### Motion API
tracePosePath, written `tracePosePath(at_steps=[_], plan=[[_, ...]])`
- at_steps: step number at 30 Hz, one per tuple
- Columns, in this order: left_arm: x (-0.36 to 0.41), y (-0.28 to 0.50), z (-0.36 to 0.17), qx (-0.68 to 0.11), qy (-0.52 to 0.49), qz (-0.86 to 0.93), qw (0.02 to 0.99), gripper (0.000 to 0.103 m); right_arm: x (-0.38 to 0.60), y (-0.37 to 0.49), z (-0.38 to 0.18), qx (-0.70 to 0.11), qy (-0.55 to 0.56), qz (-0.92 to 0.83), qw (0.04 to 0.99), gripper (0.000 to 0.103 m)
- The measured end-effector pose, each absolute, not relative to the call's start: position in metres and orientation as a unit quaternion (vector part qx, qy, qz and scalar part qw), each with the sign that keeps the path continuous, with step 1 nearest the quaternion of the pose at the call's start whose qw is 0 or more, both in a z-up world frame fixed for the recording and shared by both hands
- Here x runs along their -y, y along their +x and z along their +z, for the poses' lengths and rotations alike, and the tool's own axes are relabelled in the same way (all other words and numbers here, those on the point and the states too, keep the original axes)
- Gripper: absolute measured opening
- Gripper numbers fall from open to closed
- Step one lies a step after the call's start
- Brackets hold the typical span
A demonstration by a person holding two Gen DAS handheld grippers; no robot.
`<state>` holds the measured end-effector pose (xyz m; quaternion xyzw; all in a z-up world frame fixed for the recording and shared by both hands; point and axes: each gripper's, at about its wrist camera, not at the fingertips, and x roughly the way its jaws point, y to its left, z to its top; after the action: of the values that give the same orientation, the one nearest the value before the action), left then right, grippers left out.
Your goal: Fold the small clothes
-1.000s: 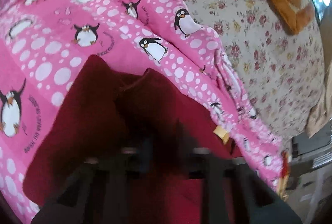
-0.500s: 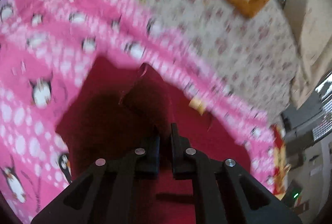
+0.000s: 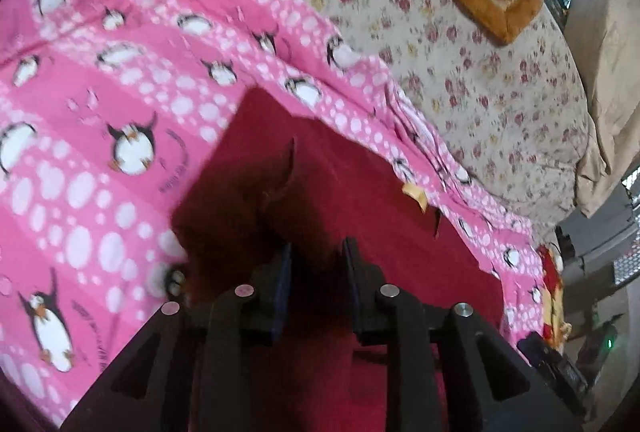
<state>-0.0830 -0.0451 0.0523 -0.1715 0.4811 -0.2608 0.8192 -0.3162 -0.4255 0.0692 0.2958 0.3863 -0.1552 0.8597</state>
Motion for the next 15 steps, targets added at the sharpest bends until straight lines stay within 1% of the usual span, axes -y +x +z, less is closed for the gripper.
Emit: tracePosePath(at_steps=[4, 5, 6, 7, 9, 11, 13, 15], plan=[[0.048, -0.077, 0.043, -0.490, -0.153, -0.257, 0.819, 0.003, 0.440, -0.259, 0.035, -0.428, 0.297, -0.154, 0.840, 0.071], [0.048, -0.075, 0.039, -0.496, -0.154, -0.254, 0.816, 0.003, 0.443, -0.248, 0.026, -0.433, 0.303, -0.154, 0.835, 0.059], [0.047, -0.074, 0.036, -0.502, -0.155, -0.251, 0.813, 0.003, 0.445, -0.243, 0.022, -0.436, 0.303, -0.154, 0.833, 0.044], [0.046, -0.073, 0.035, -0.504, -0.158, -0.251, 0.811, 0.003, 0.446, -0.239, 0.021, -0.438, 0.296, -0.156, 0.834, 0.014], [0.044, -0.074, 0.034, -0.501, -0.153, -0.249, 0.814, 0.003, 0.444, -0.243, 0.030, -0.417, 0.269, -0.167, 0.852, 0.013], [0.049, -0.075, 0.030, -0.506, -0.136, -0.239, 0.817, 0.003, 0.439, -0.242, 0.030, -0.425, 0.205, -0.202, 0.858, 0.013], [0.050, -0.077, 0.028, -0.509, -0.131, -0.233, 0.818, 0.003, 0.445, -0.239, 0.015, -0.444, 0.212, -0.209, 0.845, 0.013], [0.050, -0.082, 0.032, -0.506, -0.124, -0.229, 0.822, 0.003, 0.448, -0.243, 0.018, -0.434, 0.232, -0.206, 0.846, 0.013]])
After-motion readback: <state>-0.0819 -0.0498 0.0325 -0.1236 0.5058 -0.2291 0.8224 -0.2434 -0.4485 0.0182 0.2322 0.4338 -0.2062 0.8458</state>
